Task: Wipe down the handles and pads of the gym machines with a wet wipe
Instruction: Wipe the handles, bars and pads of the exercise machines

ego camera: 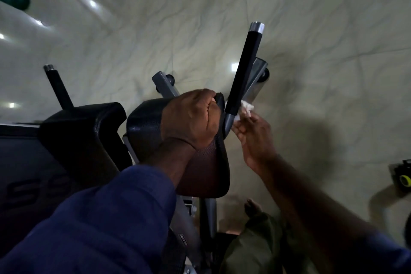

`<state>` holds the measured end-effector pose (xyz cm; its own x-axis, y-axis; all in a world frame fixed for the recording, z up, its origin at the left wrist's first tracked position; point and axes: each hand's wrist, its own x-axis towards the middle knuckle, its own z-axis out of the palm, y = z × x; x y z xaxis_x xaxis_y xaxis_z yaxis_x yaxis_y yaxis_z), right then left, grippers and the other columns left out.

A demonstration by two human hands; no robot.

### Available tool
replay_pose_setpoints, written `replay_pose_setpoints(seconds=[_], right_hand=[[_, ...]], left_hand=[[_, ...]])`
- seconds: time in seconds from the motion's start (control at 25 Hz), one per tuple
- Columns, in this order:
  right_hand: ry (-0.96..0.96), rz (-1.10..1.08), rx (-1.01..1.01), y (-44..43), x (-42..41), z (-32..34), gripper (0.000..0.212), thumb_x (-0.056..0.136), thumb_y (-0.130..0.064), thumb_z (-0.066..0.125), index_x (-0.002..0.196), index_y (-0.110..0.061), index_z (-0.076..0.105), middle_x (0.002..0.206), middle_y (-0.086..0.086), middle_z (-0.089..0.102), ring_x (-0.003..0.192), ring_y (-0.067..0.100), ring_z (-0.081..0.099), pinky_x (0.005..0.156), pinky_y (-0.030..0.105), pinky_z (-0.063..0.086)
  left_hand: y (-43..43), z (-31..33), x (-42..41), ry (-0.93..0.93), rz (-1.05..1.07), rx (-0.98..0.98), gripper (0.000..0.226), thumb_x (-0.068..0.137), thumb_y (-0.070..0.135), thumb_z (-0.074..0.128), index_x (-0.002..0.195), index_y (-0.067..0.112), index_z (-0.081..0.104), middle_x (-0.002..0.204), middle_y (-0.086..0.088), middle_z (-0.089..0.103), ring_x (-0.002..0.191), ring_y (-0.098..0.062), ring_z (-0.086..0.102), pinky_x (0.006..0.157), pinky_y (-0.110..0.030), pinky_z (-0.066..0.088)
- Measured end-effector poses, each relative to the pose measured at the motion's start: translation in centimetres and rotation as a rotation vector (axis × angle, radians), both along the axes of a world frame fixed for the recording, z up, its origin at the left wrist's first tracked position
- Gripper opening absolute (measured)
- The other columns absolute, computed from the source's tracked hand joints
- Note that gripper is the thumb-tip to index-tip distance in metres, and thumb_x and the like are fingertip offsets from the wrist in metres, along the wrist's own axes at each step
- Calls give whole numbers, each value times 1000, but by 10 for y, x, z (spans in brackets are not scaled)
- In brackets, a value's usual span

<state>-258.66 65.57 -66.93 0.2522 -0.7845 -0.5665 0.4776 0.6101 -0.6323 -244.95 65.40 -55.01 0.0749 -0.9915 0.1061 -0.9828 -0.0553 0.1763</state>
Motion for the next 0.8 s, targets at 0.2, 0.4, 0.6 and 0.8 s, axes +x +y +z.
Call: replay_pose_setpoints(seconds=[0.2,0.4,0.6,0.8], right_hand=[[629,-149,-383,-21,2,-4,7,92,-16,78,94,-21,82,89,-7,76,80,0,69,74,26,55],[976,62,-1036,-2,-12,-3,31,88,0,78,118,-8,77,103,11,69,88,17,66,75,26,58],[1084,408,-1490,-75,-37,20,27,97,-1,55,117,-3,74,102,21,64,89,39,63,70,48,55],[1189,404,-1346,-143,-30,44,33,88,-17,46,102,-8,74,108,22,65,105,43,64,85,53,55]], left_hand=[[1,-2,2,-16,-6,-5,26,92,25,52,99,15,75,88,-5,75,75,-30,67,60,-34,48],[1,0,2,-15,-8,20,29,93,26,50,103,15,75,90,-5,76,75,-29,68,62,-32,47],[1,0,2,-24,0,45,30,95,29,48,102,17,74,91,-4,75,77,-28,67,63,-32,44],[3,1,2,-35,34,75,31,95,35,44,97,21,71,91,1,73,79,-27,65,62,-32,36]])
